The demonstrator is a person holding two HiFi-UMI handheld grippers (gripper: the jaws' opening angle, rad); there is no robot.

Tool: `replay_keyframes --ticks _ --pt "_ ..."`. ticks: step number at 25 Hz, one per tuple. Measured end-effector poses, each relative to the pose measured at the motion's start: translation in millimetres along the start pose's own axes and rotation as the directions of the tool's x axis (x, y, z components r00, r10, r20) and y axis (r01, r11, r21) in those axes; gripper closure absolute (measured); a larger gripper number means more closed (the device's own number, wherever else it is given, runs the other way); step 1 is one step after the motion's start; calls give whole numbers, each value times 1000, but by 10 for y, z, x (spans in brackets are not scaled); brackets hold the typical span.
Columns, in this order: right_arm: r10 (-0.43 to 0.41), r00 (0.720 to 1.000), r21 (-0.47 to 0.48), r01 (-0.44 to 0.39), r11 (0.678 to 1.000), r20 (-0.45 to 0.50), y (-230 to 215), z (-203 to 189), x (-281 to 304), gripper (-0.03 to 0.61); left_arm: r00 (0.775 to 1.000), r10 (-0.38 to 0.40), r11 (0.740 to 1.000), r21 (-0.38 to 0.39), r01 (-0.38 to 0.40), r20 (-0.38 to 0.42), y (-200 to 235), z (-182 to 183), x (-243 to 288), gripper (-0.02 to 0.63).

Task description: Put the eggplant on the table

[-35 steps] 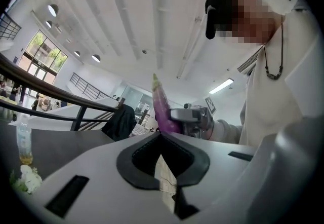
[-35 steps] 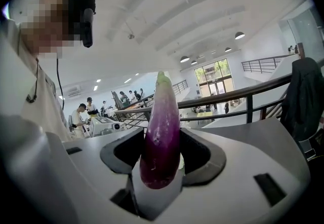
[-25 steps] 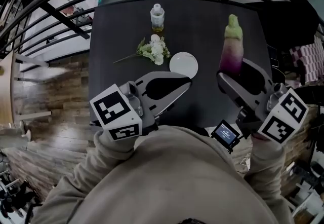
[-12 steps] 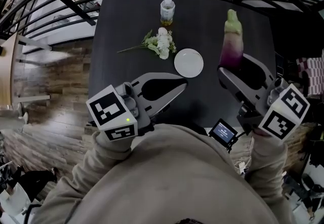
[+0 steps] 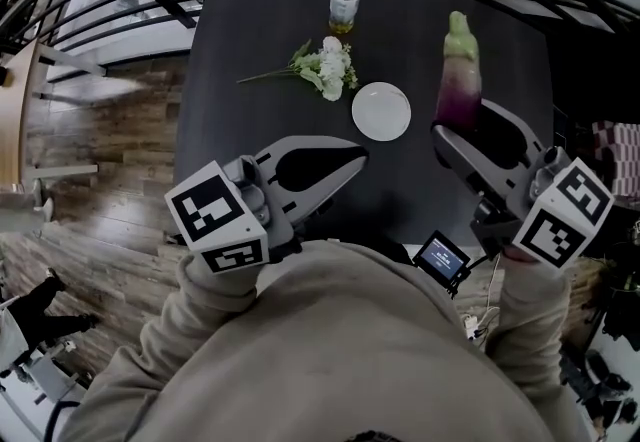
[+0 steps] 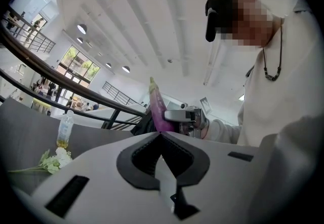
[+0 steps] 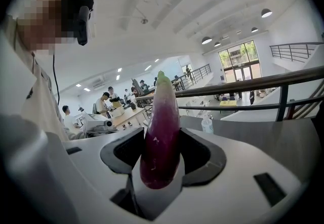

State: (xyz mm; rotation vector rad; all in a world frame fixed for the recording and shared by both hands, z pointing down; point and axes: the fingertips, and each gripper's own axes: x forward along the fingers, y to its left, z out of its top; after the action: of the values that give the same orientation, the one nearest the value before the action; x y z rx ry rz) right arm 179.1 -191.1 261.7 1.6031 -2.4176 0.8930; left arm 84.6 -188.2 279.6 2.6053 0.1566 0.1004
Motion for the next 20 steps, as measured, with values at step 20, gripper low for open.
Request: replay_keyframes --ticks 20 --pt "31 997 5 -31 1000 -69 -332 -301 268 348 994 105 993 -51 -105 -19 137 -227 -83 607"
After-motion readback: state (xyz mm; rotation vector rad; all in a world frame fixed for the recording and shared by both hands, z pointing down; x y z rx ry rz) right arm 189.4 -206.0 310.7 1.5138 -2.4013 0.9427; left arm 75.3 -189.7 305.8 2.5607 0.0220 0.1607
